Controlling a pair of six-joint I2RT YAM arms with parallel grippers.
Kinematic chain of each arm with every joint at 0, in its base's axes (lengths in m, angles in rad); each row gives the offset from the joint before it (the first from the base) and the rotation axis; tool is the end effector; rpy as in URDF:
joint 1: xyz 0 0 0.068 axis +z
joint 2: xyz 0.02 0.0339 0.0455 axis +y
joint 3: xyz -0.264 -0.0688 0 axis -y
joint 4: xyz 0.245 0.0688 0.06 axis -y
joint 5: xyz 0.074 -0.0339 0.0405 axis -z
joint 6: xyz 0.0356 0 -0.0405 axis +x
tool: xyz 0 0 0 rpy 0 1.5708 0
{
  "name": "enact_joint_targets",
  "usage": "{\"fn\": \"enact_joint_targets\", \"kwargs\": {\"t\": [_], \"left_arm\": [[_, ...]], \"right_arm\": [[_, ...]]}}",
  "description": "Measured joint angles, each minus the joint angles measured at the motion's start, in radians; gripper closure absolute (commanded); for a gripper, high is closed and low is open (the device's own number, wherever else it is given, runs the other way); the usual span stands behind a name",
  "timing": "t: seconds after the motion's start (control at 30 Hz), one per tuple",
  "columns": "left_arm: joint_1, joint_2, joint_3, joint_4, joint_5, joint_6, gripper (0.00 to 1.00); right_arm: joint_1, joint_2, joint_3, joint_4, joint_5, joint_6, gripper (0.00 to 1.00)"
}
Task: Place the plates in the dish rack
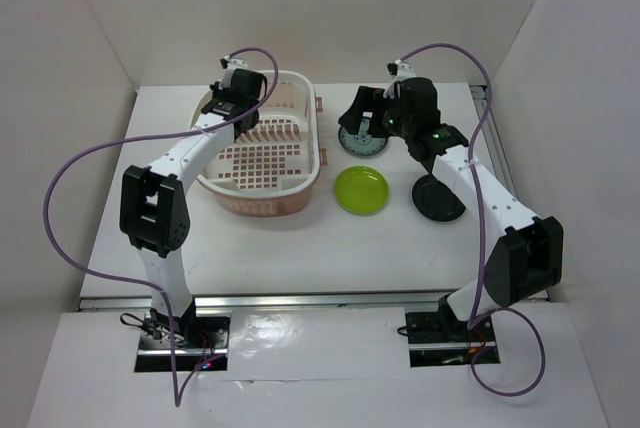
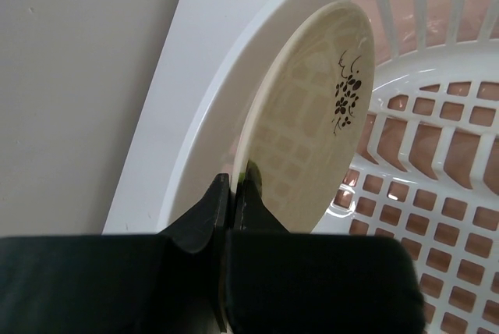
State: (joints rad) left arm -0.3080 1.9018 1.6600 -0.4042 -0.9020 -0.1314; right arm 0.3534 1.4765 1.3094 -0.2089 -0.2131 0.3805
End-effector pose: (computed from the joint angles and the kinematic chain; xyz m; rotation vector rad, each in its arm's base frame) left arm 0.4228 -0.1052 0.3049 -0.2996 2.0021 0.7164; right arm 0.3238 0.1275 0.3548 -0.1182 1.9982 0.6866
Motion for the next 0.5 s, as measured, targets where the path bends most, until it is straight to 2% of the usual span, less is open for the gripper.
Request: {"fn": "enact_joint_targets", "kwargs": {"t": [0.23,0.5], "left_arm": [[0.0,0.009,0.065,-0.029,0.002,-0.039,1.0],[0.0,0.046,0.072,-0.05,0.002,-0.06,1.0]], "right_arm": [[0.002,0.0,0.0,0.0,-0.005,0.001,0.0],[0.002,0.0,0.0,0.0,-0.012,0.004,0.0]]}}
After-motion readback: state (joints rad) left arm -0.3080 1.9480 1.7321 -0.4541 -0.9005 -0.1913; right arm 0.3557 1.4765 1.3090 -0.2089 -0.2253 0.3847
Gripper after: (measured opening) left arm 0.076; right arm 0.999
